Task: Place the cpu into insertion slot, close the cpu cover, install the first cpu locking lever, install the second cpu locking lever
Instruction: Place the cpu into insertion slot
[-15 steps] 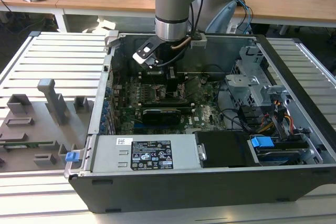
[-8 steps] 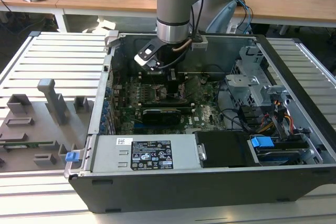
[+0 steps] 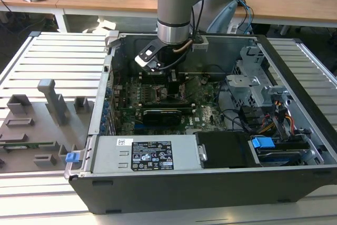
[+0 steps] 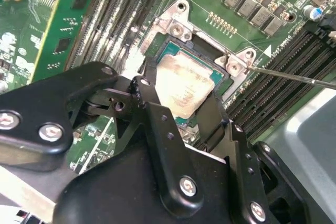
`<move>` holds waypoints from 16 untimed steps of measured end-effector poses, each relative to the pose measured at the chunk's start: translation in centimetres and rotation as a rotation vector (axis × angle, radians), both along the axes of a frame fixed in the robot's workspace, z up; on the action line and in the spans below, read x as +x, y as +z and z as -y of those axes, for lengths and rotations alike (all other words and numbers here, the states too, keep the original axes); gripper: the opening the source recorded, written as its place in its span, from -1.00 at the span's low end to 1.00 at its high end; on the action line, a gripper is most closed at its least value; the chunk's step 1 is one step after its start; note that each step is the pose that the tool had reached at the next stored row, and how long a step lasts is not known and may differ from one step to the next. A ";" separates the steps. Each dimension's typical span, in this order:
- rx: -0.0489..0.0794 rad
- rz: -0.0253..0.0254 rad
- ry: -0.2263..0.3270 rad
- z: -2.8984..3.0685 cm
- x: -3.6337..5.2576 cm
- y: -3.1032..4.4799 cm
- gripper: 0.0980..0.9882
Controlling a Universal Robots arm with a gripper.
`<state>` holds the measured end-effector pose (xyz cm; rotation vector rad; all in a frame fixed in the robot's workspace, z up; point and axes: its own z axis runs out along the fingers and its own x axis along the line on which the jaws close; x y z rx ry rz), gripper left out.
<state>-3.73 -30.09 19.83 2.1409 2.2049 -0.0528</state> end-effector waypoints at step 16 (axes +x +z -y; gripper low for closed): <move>0.000 0.0001 -0.007 0.01 0.03 0.30 0.00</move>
